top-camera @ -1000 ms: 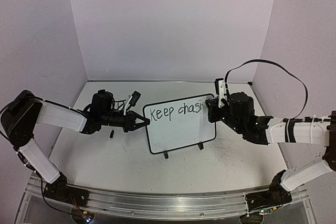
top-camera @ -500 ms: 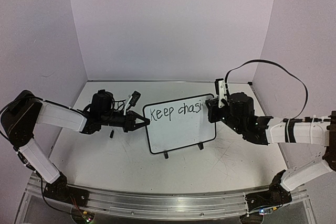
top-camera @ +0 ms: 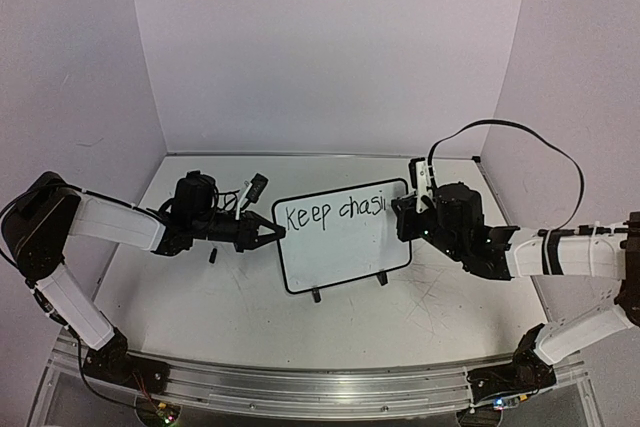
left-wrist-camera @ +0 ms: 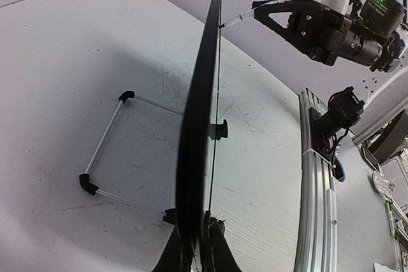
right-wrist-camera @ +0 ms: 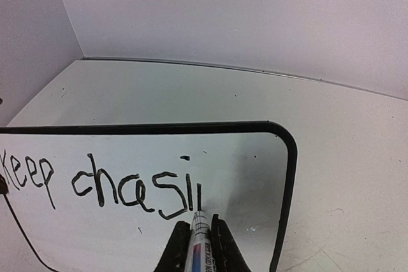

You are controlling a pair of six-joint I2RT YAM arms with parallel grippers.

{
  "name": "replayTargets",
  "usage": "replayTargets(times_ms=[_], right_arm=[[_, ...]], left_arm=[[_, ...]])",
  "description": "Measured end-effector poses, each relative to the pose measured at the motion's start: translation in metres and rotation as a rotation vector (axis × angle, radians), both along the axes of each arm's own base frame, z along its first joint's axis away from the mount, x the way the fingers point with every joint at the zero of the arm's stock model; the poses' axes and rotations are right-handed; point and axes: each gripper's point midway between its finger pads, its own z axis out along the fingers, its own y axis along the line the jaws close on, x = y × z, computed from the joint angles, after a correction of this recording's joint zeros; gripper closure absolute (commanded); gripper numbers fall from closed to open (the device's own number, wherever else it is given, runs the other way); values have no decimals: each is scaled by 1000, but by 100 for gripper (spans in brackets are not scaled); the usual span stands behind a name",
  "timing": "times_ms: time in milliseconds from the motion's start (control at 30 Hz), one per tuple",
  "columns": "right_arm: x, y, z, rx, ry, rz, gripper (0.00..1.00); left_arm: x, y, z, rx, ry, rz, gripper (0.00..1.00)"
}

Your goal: Write a sentence on the whiteboard

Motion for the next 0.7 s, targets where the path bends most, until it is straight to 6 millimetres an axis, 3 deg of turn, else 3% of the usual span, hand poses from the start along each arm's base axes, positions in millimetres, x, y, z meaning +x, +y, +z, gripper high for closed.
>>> replayTargets(times_ms=[300,700], right_arm=[[1,0,2,3,-5,-4,100],[8,1,18,18,-45,-28,100]], left_arm=[[0,0,0,0,0,0,100],[0,0,0,0,-1,0,100]])
